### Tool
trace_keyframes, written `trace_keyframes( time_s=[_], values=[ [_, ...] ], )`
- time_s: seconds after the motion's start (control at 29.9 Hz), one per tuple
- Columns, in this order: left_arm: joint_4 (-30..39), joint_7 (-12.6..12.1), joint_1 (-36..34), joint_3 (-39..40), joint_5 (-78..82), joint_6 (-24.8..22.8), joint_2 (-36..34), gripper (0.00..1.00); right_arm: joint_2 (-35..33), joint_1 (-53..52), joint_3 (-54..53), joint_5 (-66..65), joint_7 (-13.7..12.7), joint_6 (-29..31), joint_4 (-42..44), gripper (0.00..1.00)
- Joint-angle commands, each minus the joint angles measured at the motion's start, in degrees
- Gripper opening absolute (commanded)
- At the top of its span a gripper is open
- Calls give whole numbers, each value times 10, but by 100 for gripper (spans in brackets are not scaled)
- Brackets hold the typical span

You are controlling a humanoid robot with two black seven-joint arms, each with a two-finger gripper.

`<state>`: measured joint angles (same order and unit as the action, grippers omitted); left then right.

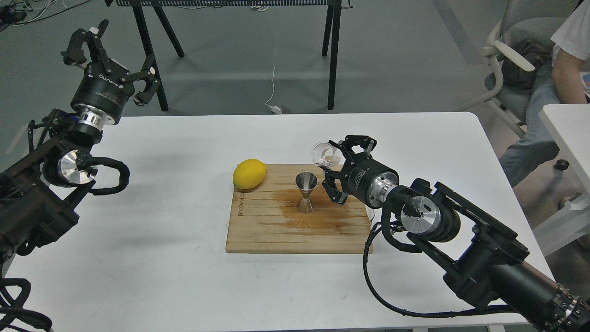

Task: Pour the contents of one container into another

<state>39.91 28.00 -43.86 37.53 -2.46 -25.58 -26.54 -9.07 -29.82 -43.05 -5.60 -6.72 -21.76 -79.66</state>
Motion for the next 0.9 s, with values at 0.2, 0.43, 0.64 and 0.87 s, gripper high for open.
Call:
trace_keyframes(
  time_s=[0.2, 0.43, 0.64, 0.87],
  values=[
    [0, 0, 0, -1, 0, 0, 1, 100, 11, -2, 36, -87, 5, -26, -1, 32],
    [0, 0, 1, -1, 0, 0, 0, 100, 5, -5, 39, -137, 4, -27, -1, 32],
    [0, 0, 1, -1, 0, -1, -1, 100, -6, -5, 53, -147, 4, -27, -2, 32],
    [0, 0, 1, -2, 0, -2, -8, 100, -9, -11, 54, -173, 5, -27, -12, 31]
  ],
)
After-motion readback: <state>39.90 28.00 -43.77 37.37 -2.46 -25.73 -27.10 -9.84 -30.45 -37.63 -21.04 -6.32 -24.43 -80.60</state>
